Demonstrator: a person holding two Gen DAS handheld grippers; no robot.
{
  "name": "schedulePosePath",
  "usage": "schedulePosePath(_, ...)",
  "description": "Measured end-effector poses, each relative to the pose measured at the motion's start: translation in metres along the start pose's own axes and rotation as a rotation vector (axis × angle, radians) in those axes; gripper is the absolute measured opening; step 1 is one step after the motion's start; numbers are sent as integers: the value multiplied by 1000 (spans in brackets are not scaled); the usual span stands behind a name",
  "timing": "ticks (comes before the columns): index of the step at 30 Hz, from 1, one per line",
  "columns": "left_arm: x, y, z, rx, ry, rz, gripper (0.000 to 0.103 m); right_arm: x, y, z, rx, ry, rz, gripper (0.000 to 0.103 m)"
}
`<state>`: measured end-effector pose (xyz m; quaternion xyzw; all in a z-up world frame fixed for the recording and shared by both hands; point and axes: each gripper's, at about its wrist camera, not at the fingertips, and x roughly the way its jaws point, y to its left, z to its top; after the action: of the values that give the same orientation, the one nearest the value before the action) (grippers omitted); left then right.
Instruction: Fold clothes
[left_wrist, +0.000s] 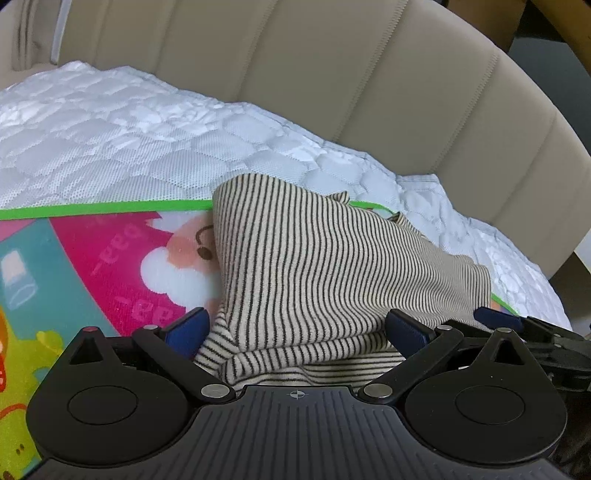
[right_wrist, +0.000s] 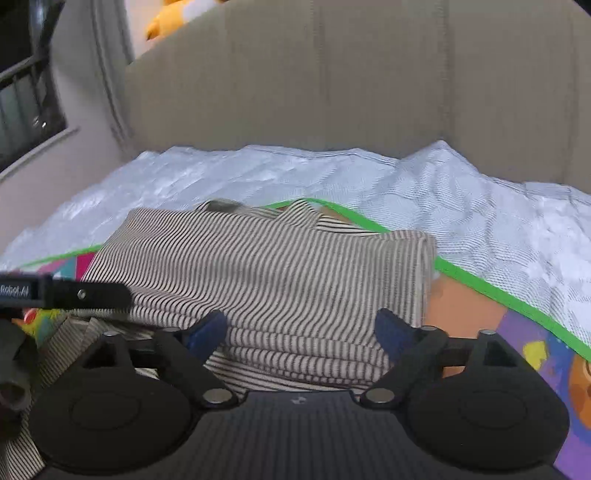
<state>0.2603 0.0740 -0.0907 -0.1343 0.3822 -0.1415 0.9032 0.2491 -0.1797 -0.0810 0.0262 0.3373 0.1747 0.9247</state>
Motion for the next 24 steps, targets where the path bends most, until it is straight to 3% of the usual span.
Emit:
schedulePosePath(6, -1, -1, -1, 5, 1, 2, 103, 0, 7, -9, -47, -11, 5, 102)
schedulePosePath(24, 0, -4, -2, 21, 1, 15, 103, 12, 14, -9, -90, -14, -17, 103)
